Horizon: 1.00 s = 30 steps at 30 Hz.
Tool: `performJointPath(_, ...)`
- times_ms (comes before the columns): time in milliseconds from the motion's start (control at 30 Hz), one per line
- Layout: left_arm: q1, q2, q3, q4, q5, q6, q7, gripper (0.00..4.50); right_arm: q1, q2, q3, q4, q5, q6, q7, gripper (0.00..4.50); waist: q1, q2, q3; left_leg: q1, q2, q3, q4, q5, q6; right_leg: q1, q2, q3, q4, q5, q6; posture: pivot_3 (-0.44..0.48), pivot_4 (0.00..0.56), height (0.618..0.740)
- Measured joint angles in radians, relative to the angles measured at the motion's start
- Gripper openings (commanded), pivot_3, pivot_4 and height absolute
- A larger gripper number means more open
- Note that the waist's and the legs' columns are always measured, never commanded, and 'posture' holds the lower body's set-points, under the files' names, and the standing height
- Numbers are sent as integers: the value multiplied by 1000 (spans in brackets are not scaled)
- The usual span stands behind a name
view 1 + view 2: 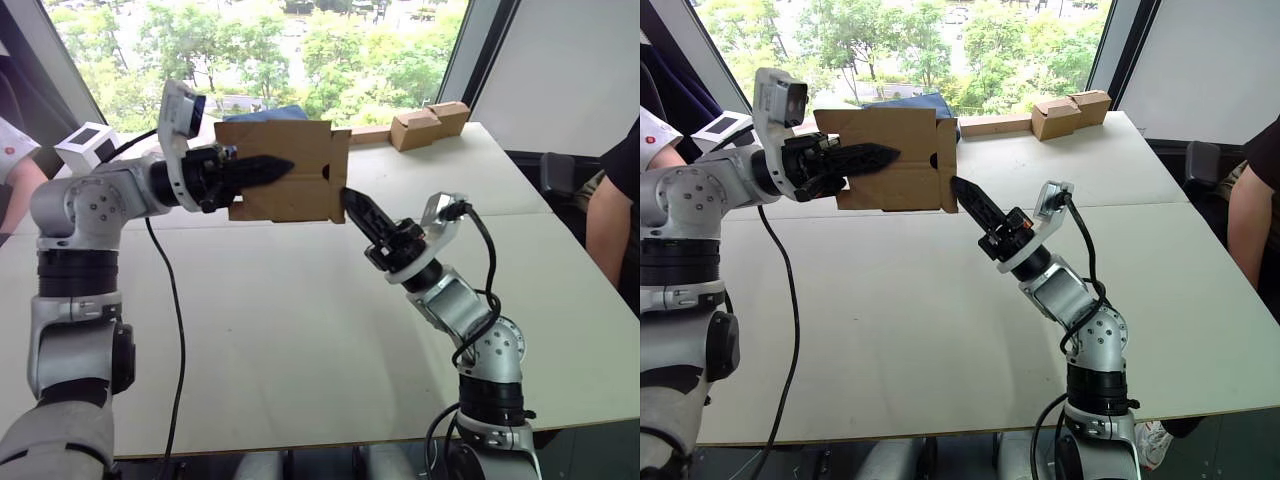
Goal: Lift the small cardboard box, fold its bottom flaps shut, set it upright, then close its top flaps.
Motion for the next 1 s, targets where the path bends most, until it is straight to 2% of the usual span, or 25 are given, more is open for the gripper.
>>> performJointPath(600, 7, -7, -3, -7, 11, -12, -12, 0, -5, 40, 22, -17, 19, -9, -34, 805, 0, 0, 0, 0, 0, 0, 0, 0, 0, 0, 0, 0, 0, 0, 0, 0, 150, 740)
performJointPath(1000, 6, -49, 11, 15, 24, -37, 12, 0, 3, 70, 42, -41, -1, -26, -50, 805, 0, 0, 0, 0, 0, 0, 0, 0, 0, 0, 0, 0, 0, 0, 0, 0, 150, 740)
